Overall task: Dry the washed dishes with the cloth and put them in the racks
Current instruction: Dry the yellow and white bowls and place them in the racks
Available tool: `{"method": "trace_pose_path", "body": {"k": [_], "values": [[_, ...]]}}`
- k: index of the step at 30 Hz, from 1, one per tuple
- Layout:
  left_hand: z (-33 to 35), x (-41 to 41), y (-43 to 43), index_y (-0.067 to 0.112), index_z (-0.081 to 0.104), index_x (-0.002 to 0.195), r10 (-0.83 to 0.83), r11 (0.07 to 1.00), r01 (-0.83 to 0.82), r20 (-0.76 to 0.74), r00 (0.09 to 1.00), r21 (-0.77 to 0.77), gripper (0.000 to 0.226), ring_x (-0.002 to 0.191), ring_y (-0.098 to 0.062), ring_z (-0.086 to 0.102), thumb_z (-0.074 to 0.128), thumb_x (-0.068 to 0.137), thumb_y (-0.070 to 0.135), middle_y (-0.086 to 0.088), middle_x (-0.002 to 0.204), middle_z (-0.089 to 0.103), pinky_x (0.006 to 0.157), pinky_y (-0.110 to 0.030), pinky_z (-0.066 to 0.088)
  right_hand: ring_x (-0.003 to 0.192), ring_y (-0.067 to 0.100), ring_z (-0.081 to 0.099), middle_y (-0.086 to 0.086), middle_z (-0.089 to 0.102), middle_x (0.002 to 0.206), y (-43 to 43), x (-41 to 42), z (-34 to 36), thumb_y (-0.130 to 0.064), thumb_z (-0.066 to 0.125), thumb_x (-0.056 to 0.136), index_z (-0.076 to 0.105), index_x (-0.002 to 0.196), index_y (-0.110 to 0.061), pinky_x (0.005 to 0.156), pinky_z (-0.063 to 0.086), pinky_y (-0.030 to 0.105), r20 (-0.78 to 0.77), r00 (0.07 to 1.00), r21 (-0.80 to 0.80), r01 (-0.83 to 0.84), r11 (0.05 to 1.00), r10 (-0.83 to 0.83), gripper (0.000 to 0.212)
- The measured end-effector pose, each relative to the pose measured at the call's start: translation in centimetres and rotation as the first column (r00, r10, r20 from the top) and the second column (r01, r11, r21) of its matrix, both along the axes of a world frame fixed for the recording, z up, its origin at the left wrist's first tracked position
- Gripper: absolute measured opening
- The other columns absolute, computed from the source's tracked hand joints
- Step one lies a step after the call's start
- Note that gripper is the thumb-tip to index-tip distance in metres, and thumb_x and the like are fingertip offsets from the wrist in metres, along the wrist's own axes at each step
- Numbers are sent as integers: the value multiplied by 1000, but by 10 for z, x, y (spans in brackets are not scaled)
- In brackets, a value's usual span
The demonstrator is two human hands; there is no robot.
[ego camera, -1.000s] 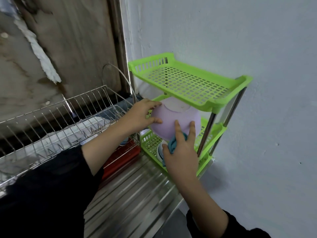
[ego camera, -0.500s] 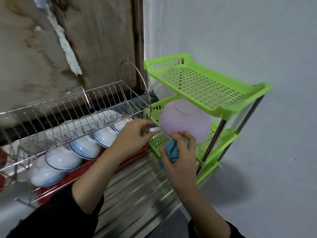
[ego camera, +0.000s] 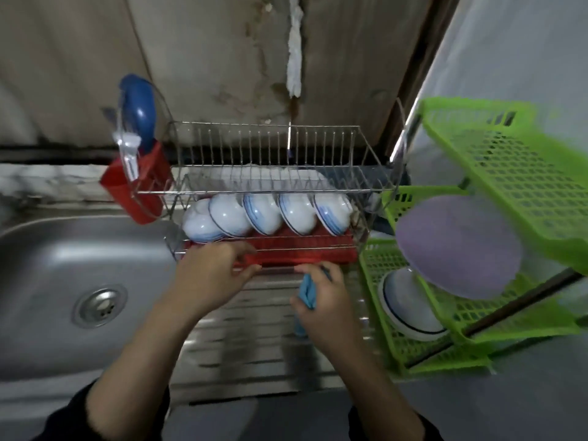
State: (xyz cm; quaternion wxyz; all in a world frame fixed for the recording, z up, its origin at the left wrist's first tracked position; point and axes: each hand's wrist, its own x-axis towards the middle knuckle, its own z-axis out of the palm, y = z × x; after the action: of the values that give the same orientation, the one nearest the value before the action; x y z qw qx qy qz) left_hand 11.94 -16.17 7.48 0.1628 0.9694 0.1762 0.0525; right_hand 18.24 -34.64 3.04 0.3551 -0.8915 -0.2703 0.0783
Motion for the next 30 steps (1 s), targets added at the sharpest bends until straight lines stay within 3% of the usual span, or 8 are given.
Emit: {"method": "trace_pose_path", "body": {"k": [3,6,11,18,21,24,28,30], "values": [[4,-39,21,31,65,118,92,996,-92,-34,995,-14,31,106,-16,63,59,91,46,9,105,71,87,-30,46,113,19,54,-4,37,135,32,-18,2,-19,70,85,56,129,-28,97,41,25,-58,989,-57,-138,989,134,47],[9,-81,43,33,64,117,199,980,-200,-16,980,-24,31,103,-16,64,55,92,48,10,104,71,89,-33,49,114,19,54,-5,39,133,65,-43,7,-16,70,85,56,130,-28,100,44,33,-81,964,-82,-260,962,254,49],[7,-168,83,32,64,119,369,928,-367,14,930,-62,32,101,-12,65,58,91,48,11,103,71,88,-31,50,116,14,50,-8,40,133,124,-99,10,-17,71,86,57,130,-29,100,42,25,-67,930,-50,-366,929,362,49],[1,-300,140,31,64,118,460,886,-460,-18,888,-52,32,101,-13,65,56,92,48,12,101,71,88,-33,49,104,9,49,-13,40,120,212,-202,14,-22,72,86,56,128,-35,84,37,17,-42,898,-9,-438,899,438,47],[-4,-348,165,32,63,120,493,868,-494,-34,870,-51,33,102,-12,63,55,93,48,13,102,70,88,-33,49,101,6,47,-13,41,120,246,-242,13,-25,72,87,56,126,-35,77,38,6,-35,882,6,-471,882,470,44],[-9,-389,189,32,64,117,540,836,-542,-42,840,-84,30,101,-11,64,57,92,46,14,99,70,89,-33,50,106,11,50,-10,43,122,279,-276,15,-24,73,86,56,126,-36,87,53,26,-59,872,25,-486,874,486,45],[-18,-432,217,32,66,112,589,801,-589,-39,807,-106,27,97,-10,65,58,92,46,15,93,70,88,-37,51,102,11,49,-9,41,117,316,-310,17,-24,71,88,55,127,-36,72,45,10,-72,839,21,-539,842,539,44],[-22,-446,233,32,66,111,615,780,-615,-37,788,-114,26,97,-10,65,58,92,46,16,91,70,87,-36,51,99,11,50,-10,42,117,335,-323,16,-25,72,88,55,127,-36,75,46,17,-65,828,17,-557,830,557,44]]}}
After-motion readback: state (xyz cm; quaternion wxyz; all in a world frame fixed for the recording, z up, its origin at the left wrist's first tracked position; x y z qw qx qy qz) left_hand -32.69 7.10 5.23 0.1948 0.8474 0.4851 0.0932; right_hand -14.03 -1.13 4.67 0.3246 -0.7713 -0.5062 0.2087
